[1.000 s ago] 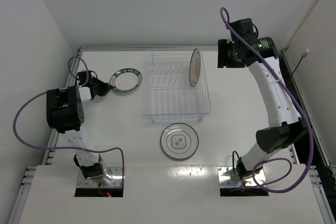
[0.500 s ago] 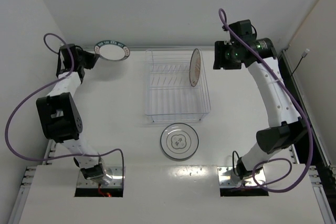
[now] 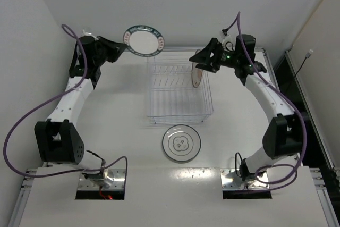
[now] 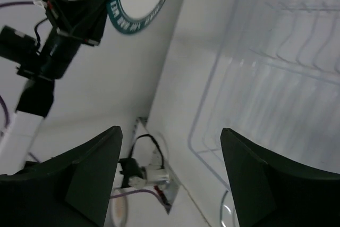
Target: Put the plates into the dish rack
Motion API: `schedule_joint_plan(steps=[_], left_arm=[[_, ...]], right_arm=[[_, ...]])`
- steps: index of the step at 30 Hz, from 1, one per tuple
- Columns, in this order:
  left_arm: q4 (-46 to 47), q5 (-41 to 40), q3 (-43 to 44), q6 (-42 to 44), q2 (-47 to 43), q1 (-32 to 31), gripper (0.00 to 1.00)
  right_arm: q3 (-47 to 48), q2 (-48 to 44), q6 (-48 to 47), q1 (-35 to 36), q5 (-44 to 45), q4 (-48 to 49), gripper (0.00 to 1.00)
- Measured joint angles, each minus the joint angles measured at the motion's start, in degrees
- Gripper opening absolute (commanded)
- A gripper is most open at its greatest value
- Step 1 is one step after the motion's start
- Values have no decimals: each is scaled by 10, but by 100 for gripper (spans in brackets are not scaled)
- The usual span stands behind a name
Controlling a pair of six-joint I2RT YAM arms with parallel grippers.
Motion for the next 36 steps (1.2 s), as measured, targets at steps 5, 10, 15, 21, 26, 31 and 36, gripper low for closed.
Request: schedule_joint_plan(steps=[5,10,15,21,26,31,36], left_arm=[[4,57,-34,-7,-62,-59,0],[3,86,-56,-14,-78,-89,0],[9,102,-58,-18,-76,-112,0],[44,141,-31,-31,-28,-139,0],[7,154,-14,-12,10,-144,45],[-142,112,73,75,13,-134,96],[-244,52,95,127,-4,-108,96]], right_arm=[[-36,78,146,-1,-84,217,77],[-36,130,242,-1,-106,370,77],[-25,183,292,4,-109,442,67],[-9,228,332,21,-113,469,16],[21,229,305,8,-106,414,0],[156,225,116,-3,25,99,0],[333,223,-52,1,242,-163,0]])
